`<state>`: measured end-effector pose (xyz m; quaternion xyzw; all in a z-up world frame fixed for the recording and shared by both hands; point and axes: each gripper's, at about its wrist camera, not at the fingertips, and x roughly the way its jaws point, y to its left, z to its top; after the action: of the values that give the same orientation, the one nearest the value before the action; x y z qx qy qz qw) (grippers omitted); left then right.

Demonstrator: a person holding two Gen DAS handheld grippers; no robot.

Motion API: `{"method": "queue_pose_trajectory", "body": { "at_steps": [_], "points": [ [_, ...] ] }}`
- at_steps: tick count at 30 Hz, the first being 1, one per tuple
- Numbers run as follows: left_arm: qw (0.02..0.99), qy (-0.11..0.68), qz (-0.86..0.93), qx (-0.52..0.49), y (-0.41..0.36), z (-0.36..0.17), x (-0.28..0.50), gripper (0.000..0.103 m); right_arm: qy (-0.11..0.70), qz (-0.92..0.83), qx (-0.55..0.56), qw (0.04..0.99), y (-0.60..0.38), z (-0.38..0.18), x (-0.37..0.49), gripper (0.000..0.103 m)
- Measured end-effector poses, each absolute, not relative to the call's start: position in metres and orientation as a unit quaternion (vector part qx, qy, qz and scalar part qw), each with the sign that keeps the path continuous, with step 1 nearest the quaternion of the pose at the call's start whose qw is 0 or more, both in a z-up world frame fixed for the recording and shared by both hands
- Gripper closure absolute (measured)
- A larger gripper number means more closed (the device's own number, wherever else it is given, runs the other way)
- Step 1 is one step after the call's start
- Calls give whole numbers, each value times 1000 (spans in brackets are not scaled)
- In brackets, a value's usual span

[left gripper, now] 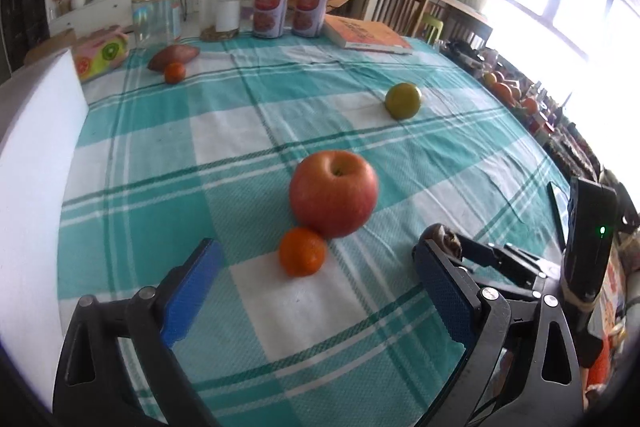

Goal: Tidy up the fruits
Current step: 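Grasp the red apple with the left tool while the right tool holds the water chestnut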

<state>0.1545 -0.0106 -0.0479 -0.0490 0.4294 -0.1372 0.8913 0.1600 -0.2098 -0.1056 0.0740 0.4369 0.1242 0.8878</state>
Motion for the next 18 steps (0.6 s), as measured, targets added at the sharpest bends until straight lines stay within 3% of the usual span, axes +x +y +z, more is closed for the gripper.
{"method": "queue_pose_trajectory", "body": {
  "at_steps": [13, 14, 15, 18],
  "points": [
    [846, 509, -141, 66, -62, -81, 226, 6, 438, 119, 90, 887, -218, -106, 159, 56],
    [845, 511, -140, 67, -62, -83, 228, 9, 438, 120, 90, 887, -218, -106, 159, 56],
    [843, 515, -140, 64, -61, -84, 229, 30, 438, 120, 90, 887, -217, -106, 159, 56],
    [842, 520, -137, 44, -56, -84, 231, 32, 438, 119, 89, 887, -217, -106, 159, 56]
  ]
}}
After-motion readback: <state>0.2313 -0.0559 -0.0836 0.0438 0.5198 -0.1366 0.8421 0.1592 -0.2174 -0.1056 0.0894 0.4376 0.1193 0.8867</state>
